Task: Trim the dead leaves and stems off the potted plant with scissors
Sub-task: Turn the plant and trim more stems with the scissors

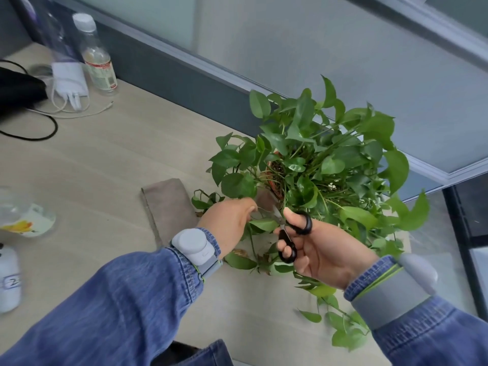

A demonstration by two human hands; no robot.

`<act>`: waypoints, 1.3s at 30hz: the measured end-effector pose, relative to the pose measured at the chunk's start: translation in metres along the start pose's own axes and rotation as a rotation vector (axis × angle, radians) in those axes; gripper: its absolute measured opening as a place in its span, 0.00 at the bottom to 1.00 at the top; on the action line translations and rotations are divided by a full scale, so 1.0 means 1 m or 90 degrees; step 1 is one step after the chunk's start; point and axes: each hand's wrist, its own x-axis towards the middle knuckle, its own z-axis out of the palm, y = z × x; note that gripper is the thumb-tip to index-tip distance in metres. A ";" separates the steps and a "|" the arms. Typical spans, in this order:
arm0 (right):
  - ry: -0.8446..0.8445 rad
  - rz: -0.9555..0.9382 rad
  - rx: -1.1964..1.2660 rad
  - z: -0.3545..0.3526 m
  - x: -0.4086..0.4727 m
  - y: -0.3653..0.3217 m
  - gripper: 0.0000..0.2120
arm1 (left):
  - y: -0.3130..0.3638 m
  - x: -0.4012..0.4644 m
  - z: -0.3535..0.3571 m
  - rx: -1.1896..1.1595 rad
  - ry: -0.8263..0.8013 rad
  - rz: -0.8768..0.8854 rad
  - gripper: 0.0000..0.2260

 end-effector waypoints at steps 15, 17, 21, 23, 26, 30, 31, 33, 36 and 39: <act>0.000 -0.064 -0.075 -0.002 0.001 0.000 0.20 | -0.002 -0.023 -0.003 0.008 0.054 -0.009 0.13; -0.014 -0.046 -0.061 -0.002 0.002 0.000 0.20 | 0.003 -0.026 -0.004 0.024 0.082 0.012 0.16; -0.039 0.000 0.001 -0.001 0.006 -0.005 0.21 | 0.014 -0.027 -0.005 0.070 0.066 0.127 0.20; -0.032 0.000 0.008 0.001 0.009 -0.008 0.21 | 0.016 -0.024 -0.006 0.089 0.057 0.135 0.20; -0.015 -0.014 -0.003 0.002 0.013 -0.009 0.19 | 0.014 -0.022 -0.009 0.094 0.078 0.113 0.20; 0.003 -0.039 0.005 -0.002 0.015 -0.007 0.18 | 0.003 -0.023 -0.013 0.042 0.080 0.050 0.19; -0.002 -0.038 0.005 -0.004 0.014 -0.007 0.18 | -0.002 -0.023 -0.013 0.040 0.081 0.039 0.18; -0.031 -0.025 0.006 -0.006 0.011 -0.007 0.18 | -0.013 -0.017 -0.012 0.082 0.041 0.010 0.18; -0.080 -0.005 0.018 -0.011 0.004 -0.013 0.20 | -0.020 -0.004 -0.011 0.175 -0.054 -0.028 0.20; -0.107 -0.004 0.008 -0.021 -0.006 -0.021 0.21 | 0.000 0.013 -0.010 0.078 -0.053 -0.017 0.20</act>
